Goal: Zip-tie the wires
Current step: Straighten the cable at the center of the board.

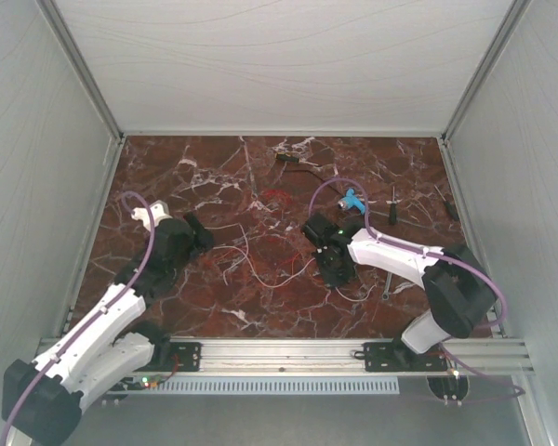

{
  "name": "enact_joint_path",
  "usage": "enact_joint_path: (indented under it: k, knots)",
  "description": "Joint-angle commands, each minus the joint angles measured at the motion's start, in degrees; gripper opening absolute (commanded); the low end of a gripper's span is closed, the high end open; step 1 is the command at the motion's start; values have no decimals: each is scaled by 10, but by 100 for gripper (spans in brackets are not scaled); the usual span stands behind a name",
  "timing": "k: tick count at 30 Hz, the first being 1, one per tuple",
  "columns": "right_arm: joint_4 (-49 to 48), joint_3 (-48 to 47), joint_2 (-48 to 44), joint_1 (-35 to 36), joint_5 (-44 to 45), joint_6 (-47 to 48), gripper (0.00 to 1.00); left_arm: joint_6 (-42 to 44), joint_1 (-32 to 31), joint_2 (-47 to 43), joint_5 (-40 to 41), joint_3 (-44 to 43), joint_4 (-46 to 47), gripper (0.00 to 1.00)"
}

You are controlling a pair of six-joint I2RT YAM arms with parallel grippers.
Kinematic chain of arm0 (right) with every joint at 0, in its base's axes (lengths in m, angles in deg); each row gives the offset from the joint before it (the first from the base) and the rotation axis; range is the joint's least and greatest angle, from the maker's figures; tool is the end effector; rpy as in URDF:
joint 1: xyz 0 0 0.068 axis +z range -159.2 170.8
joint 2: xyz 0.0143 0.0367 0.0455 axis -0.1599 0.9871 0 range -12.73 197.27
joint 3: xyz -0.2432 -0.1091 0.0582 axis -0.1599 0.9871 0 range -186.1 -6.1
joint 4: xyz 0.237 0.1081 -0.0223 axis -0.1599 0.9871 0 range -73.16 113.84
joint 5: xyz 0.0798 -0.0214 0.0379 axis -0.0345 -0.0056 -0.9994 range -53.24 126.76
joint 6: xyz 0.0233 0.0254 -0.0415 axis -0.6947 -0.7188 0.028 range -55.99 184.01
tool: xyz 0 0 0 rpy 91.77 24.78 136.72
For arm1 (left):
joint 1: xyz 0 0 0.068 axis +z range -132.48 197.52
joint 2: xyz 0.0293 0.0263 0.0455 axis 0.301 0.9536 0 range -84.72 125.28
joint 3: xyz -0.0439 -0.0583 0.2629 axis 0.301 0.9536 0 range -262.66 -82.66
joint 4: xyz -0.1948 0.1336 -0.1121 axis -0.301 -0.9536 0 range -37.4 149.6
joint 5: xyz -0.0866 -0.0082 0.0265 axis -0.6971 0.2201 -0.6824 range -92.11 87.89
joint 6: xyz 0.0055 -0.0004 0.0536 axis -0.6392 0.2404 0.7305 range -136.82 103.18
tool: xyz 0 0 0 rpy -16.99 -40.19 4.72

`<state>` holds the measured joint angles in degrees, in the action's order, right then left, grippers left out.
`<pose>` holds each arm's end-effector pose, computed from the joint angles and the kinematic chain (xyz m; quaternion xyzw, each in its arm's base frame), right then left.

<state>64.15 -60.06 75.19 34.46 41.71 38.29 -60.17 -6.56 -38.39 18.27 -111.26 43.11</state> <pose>0.1928 0.1799 0.1820 -0.1521 0.9845 0.0078 0.0869 0.1677 -0.0614 0.2266 -0.2272 0.8438 -0.1255 0.4698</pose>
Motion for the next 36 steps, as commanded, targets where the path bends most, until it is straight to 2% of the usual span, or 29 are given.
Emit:
enact_joint_path:
  k: [1, 7, 10, 14, 18, 26, 34, 36]
  knots:
    - [-19, 5, 2, -2, 5, -1, 0, -6, -2, 6, 2, -13, 14, 99]
    - [-20, 5, -2, -2, 6, 7, 0, 43, -12, 13, 6, -55, -30, 99]
    - [-20, 5, 1, -1, 11, 6, 0, 84, -38, 24, -10, -70, -44, 93]
    - [-22, 6, 5, -1, 17, 6, 0, 97, -97, 53, -35, -74, -28, 84]
    - [-22, 7, 10, -2, 18, 7, 0, 80, -126, 92, -86, -72, 31, 85]
    - [-26, 12, 6, -2, 20, 10, 0, 5, -162, 211, -57, -106, 79, 86]
    - [-28, 12, -2, -1, 16, 12, 0, -61, -166, 309, -1, -137, 111, 71]
    - [-28, 12, -3, -1, 14, 12, 0, -70, -166, 327, 15, -142, 120, 63]
